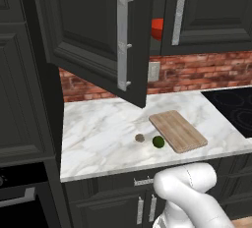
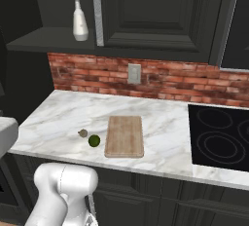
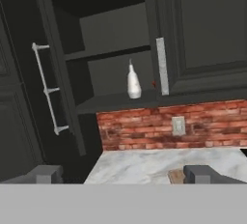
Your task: Open the cabinet. Place the bowl and condiment on the counter. Then place the lime and garlic on the cutting board.
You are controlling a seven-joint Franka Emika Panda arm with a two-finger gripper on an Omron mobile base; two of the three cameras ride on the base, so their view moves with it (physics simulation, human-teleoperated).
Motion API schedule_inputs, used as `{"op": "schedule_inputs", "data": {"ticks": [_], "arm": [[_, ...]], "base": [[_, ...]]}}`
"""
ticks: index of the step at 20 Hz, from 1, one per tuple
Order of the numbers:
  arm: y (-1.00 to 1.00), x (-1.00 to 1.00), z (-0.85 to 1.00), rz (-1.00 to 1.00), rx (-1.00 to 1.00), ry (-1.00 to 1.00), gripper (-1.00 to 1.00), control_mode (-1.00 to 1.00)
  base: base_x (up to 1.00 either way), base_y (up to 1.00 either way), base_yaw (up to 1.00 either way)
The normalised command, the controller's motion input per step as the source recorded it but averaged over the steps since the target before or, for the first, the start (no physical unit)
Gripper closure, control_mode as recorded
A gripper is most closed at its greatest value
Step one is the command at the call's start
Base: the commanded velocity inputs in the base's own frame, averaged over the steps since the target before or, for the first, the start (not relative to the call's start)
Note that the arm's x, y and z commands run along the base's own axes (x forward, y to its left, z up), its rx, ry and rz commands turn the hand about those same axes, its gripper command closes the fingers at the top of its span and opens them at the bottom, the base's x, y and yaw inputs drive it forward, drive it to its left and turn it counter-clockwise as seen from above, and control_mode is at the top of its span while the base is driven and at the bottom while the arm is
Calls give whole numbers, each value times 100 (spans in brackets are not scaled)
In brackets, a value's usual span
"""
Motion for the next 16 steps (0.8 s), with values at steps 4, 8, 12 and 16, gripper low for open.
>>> {"op": "schedule_inputs", "data": {"ticks": [4, 8, 12, 16], "arm": [[6, 45, 4, 3, 10, 0, -100, -100], [10, 48, 22, 2, 4, 0, -100, -100], [0, 45, 22, 7, 6, 0, -100, -100], [1, 42, 18, 6, 10, 6, -100, -100]], "base": [[0, 0, 0], [0, 0, 0], [0, 0, 0], [0, 0, 0]]}}
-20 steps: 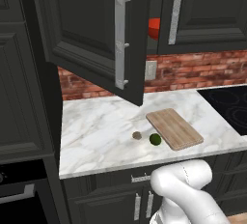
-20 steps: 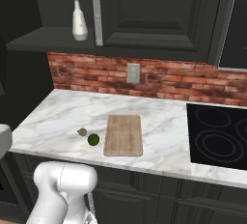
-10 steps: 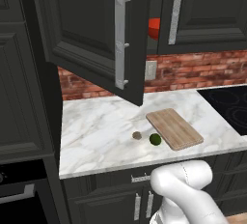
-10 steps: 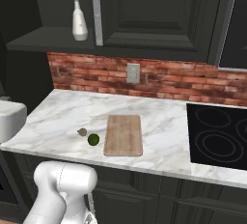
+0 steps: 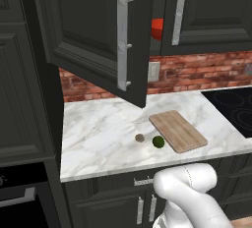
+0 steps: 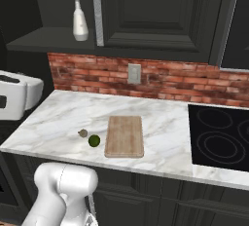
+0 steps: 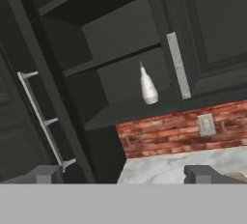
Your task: Open the cabinet. Place the bowl and condiment on the counter. Then place the lime and garlic on the cutting board.
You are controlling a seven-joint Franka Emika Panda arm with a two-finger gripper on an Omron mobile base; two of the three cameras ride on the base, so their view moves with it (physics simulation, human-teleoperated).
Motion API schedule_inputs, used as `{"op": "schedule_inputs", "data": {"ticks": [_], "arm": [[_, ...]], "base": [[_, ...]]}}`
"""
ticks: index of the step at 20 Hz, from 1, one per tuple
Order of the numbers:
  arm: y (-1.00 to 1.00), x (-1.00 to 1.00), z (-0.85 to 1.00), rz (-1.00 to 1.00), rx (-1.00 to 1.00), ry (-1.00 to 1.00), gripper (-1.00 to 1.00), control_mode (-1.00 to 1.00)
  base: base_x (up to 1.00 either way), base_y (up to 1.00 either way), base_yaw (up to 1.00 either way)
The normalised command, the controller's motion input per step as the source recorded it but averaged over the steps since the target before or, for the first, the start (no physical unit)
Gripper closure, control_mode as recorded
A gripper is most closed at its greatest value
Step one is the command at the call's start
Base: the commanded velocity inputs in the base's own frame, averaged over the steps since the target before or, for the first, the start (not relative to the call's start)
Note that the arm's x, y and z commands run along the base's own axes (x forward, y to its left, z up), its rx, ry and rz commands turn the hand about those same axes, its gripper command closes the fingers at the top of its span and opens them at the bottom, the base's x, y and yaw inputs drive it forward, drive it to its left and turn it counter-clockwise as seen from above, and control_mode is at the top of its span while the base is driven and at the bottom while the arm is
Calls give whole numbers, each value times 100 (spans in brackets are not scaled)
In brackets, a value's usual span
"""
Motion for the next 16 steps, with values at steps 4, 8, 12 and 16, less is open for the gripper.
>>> {"op": "schedule_inputs", "data": {"ticks": [4, 8, 12, 16], "arm": [[0, 28, 9, 9, 10, 10, -100, -100], [0, 19, 1, 12, 13, 11, -100, -100], [0, 13, 0, 14, 16, 13, -100, -100], [13, 15, 0, 10, 13, 3, -100, -100]], "base": [[0, 0, 0], [0, 0, 0], [0, 0, 0], [0, 0, 0]]}}
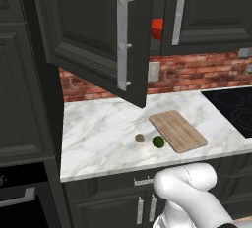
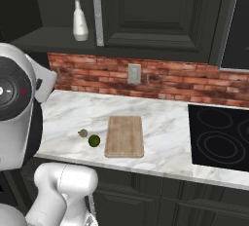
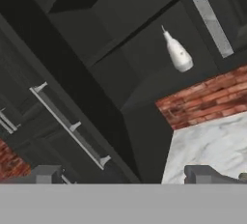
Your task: Open the cabinet. Place the bowl and condiment on the counter. Then place the lime and garlic on the cutting board.
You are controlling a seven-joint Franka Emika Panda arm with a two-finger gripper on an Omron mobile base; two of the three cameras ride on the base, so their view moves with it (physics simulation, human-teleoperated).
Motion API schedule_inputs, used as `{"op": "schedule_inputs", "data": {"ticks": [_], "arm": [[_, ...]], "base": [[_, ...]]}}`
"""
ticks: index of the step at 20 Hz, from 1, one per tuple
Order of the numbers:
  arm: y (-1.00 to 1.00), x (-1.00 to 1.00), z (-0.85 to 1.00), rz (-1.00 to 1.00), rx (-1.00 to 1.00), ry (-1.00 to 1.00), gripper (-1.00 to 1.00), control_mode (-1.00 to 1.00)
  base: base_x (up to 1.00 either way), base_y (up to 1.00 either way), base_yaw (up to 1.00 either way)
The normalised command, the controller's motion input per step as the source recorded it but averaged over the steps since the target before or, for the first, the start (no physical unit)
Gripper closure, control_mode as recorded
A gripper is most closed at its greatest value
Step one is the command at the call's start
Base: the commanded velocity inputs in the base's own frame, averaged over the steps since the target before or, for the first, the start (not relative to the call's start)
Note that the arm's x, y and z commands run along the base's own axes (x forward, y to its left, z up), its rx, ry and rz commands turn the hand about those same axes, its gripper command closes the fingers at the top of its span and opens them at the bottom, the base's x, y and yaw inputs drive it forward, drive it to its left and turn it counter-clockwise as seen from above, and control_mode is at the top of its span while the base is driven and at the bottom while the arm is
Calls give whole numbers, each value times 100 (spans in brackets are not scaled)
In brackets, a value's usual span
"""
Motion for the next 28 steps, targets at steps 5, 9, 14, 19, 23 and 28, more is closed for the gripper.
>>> {"op": "schedule_inputs", "data": {"ticks": [5, 9, 14, 19, 23, 28], "arm": [[37, 21, 0, 5, 13, -3, -100, -100], [32, 11, -4, 2, 13, 0, -100, -100], [5, 16, -4, 8, 17, 0, -100, -100], [0, 19, 0, 14, 19, 0, -100, -100], [0, 13, 0, 10, 15, 2, -100, -100], [0, 8, 0, 8, 11, 4, -100, -100]], "base": [[0, 0, 0], [0, 0, 0], [0, 0, 0], [0, 0, 0], [0, 0, 0], [0, 0, 0]]}}
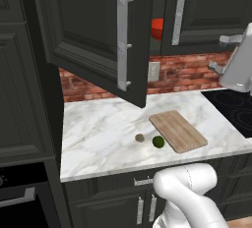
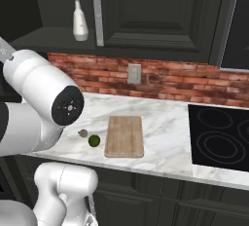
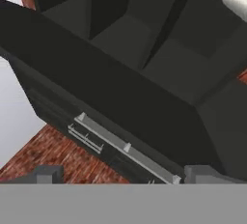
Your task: Open the cabinet. Place the bowl and condiment on the counter. Then place the lime and garlic on the cutting board.
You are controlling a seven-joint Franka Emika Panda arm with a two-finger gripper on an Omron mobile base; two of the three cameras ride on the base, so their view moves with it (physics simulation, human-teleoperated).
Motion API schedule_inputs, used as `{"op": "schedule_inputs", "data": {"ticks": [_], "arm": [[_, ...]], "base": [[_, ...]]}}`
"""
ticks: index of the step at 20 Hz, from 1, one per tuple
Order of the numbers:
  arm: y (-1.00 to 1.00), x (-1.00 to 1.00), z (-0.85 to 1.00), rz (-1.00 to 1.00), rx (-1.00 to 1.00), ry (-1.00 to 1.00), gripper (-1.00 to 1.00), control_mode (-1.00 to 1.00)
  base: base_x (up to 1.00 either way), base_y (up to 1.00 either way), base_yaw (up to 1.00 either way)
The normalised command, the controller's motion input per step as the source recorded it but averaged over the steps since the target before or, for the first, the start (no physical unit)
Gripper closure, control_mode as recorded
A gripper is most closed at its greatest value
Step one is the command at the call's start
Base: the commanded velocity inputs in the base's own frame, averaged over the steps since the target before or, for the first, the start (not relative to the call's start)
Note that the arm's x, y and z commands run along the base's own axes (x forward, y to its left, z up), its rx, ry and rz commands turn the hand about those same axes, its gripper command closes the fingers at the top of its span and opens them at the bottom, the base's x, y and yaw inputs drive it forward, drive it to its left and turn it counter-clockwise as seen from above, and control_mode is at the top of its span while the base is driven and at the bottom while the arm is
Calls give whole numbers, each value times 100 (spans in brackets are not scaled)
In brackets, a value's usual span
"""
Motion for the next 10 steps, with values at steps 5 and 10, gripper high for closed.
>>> {"op": "schedule_inputs", "data": {"ticks": [5, 10], "arm": [[0, 11, -6, 7, 5, 11, -100, -100], [1, 22, -13, 5, 4, 13, -100, -100]], "base": [[0, 0, 0], [0, 0, 0]]}}
